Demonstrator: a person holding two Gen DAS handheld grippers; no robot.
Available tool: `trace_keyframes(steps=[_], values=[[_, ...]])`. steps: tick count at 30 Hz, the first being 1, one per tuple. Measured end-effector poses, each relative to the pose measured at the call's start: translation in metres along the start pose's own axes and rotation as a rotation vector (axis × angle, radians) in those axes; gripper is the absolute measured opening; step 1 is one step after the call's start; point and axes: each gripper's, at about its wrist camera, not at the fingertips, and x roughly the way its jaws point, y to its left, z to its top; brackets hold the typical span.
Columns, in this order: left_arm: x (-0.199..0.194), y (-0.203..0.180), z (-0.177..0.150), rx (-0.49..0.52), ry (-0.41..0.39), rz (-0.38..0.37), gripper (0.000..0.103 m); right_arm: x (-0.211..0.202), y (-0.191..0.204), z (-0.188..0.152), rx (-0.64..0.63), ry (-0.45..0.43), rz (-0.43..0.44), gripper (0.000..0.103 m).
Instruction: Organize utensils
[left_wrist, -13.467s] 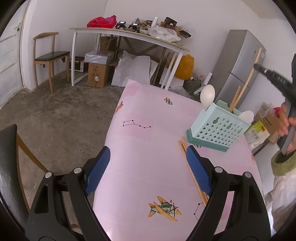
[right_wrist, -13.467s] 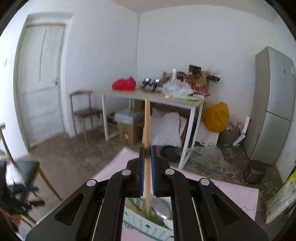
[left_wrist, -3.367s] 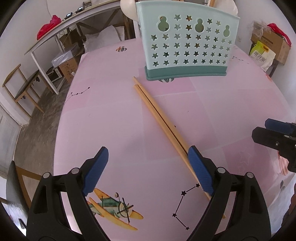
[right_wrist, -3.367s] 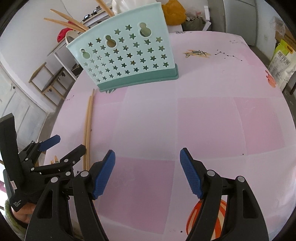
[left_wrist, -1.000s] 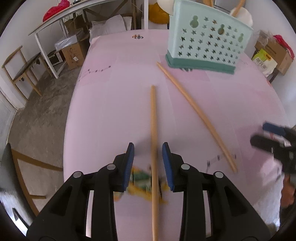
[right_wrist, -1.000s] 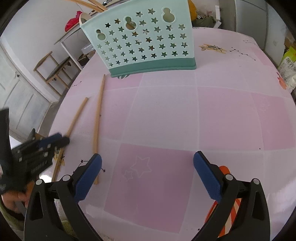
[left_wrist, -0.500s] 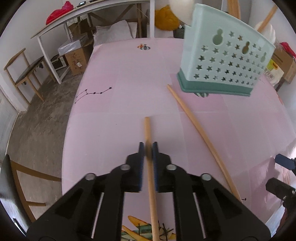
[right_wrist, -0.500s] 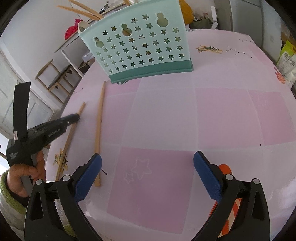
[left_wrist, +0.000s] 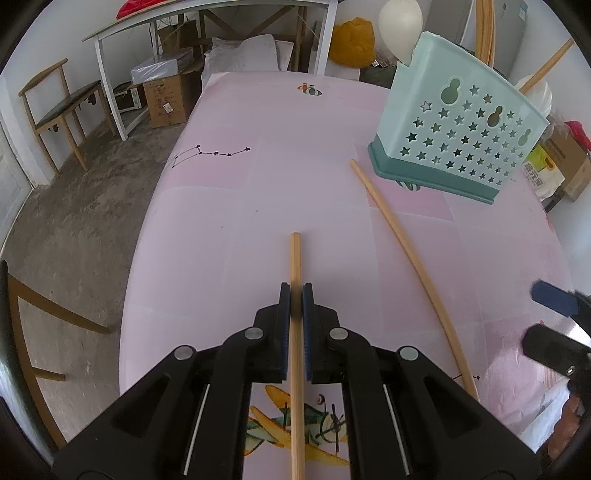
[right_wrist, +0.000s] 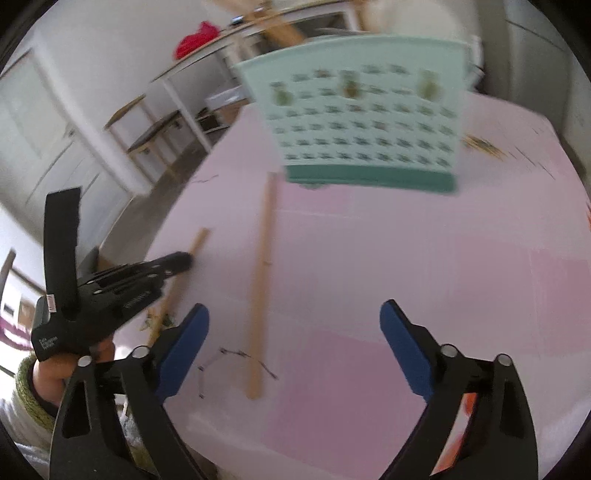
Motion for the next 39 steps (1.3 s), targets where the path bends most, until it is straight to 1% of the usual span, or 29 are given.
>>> trace_keyframes(steps=[1,3,4,6,10,12,13,14,15,18,22,30,32,34,35,36,37,38,39], values=[[0.000,0.000,0.000,-0.002,0.000,0.000,0.005,0.005,0.008,0.003,-0.035,0.005,0.003,0.082],[0.000,0.000,0.000,-0.003,0.002,0.002,0.005,0.014,0.022,0.008,-0.099,0.019,-0.014,0.070],[0.000,0.000,0.000,-0.002,0.003,0.003,0.005,0.021,0.030,0.010,-0.147,0.026,-0.031,0.068],[0.000,0.000,0.001,-0.003,0.003,0.002,0.005,0.030,0.039,0.011,-0.205,0.042,-0.047,0.059],[0.000,0.001,0.001,-0.012,0.006,-0.004,0.005,0.049,0.048,0.011,-0.265,0.097,-0.079,0.047],[-0.001,0.002,0.001,-0.015,0.006,-0.007,0.005,0.055,0.048,0.009,-0.278,0.113,-0.102,0.033],[0.000,0.003,0.001,-0.017,0.007,-0.008,0.005,0.054,0.048,0.007,-0.278,0.108,-0.108,0.029],[0.000,0.003,0.001,-0.018,0.007,-0.009,0.005,0.053,0.047,0.007,-0.275,0.108,-0.110,0.018],[0.000,0.003,0.001,-0.017,0.006,-0.009,0.005,0.051,0.044,0.006,-0.261,0.114,-0.097,0.009],[0.000,0.003,0.002,-0.019,0.008,-0.008,0.005,0.047,0.035,0.001,-0.217,0.129,-0.066,0.007],[-0.001,0.004,0.002,-0.022,0.007,-0.014,0.005,0.030,0.017,-0.013,-0.181,0.159,-0.052,0.007],[-0.001,0.003,0.003,-0.014,0.004,-0.013,0.005,-0.004,-0.019,-0.042,-0.140,0.224,-0.094,0.007],[-0.001,0.004,0.003,-0.019,0.005,-0.017,0.005,-0.010,-0.029,-0.046,-0.120,0.234,-0.084,0.007],[-0.001,0.003,0.003,-0.020,0.005,-0.018,0.005,-0.011,-0.029,-0.045,-0.128,0.228,-0.090,0.008],[-0.001,0.003,0.003,-0.020,0.005,-0.017,0.005,-0.013,-0.028,-0.045,-0.133,0.222,-0.093,0.011],[-0.001,0.004,0.003,-0.019,0.005,-0.017,0.005,-0.012,-0.026,-0.041,-0.133,0.214,-0.087,0.022],[-0.001,0.004,0.003,-0.019,0.004,-0.016,0.005,-0.009,-0.023,-0.036,-0.131,0.205,-0.083,0.029],[-0.001,0.004,0.003,-0.019,0.005,-0.016,0.005,-0.008,-0.017,-0.028,-0.131,0.189,-0.077,0.039],[-0.001,0.004,0.003,-0.019,0.005,-0.017,0.005,-0.007,-0.013,-0.023,-0.137,0.174,-0.071,0.041]])
